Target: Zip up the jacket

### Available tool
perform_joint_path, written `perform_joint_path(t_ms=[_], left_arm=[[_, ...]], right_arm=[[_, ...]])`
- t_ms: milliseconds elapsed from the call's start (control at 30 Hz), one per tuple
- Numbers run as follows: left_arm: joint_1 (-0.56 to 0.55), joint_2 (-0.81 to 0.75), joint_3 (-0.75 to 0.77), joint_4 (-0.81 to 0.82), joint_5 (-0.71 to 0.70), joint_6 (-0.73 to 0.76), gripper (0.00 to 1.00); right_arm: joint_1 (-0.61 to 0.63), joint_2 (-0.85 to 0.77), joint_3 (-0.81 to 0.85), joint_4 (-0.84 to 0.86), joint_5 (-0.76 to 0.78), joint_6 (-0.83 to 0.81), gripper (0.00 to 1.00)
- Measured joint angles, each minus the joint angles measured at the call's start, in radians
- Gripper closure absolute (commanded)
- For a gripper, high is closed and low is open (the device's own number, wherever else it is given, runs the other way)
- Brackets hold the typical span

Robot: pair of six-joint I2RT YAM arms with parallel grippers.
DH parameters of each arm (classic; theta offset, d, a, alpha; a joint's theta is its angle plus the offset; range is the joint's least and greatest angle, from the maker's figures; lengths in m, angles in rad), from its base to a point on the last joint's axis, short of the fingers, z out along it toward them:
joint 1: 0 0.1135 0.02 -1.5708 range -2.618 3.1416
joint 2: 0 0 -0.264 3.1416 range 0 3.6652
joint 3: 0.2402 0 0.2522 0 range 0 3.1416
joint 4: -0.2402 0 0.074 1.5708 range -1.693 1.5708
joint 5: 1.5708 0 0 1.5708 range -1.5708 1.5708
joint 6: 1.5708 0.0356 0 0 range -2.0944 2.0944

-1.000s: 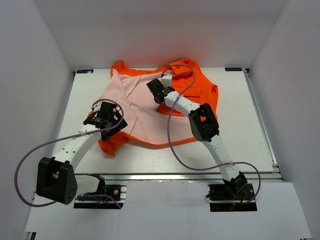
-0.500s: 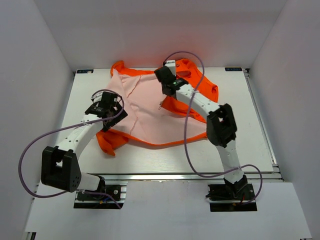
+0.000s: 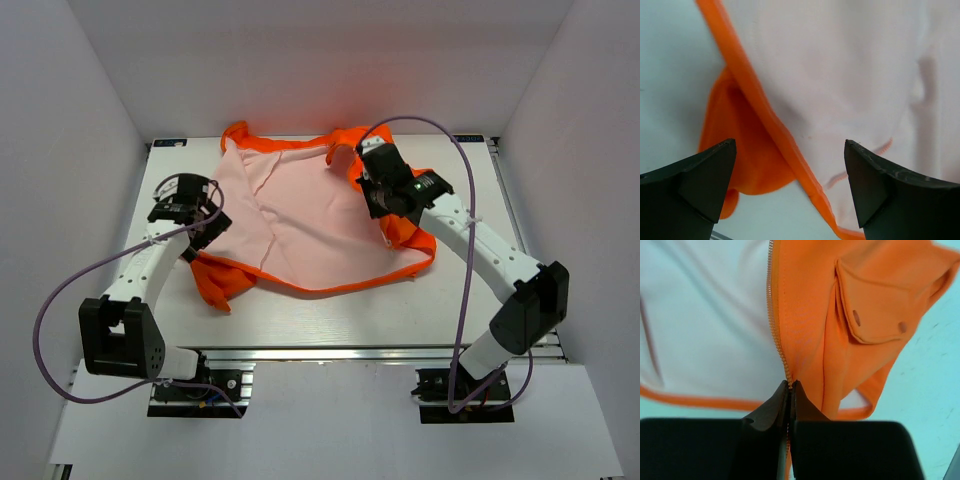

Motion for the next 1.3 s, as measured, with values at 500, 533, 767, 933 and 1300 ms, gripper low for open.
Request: perform_joint_path(t_ms=[500, 533, 767, 933, 1300], left_arm=[[0.354, 0.213, -0.035, 0.073, -0.035, -0.055, 0.02], [0.37, 0.235, -0.035, 0.096, -0.037, -0.047, 0.02], [0.384, 0.409, -0.012, 0.215, -0.027, 0.028, 0.02], [0.383, 0.465, 0.054, 0.294, 0.004, 0.063, 0.4], [0.368, 0.452, 0.08, 0.347, 0.029, 0.107, 1.0]], right_arm=[[0.05, 0.061, -0.398, 0.193, -0.542, 0.041, 0.11], [0.052, 0.051, -0.398, 0.213, -0.561, 0.036, 0.11], [0.044, -0.145, -0.416, 0.333, -0.584, 0.048, 0.11], [0.018, -0.286, -0.46, 0.394, -0.532, 0.08, 0.11], [-0.035, -0.429, -0.573, 0.395, -0.39, 0.151, 0.11]])
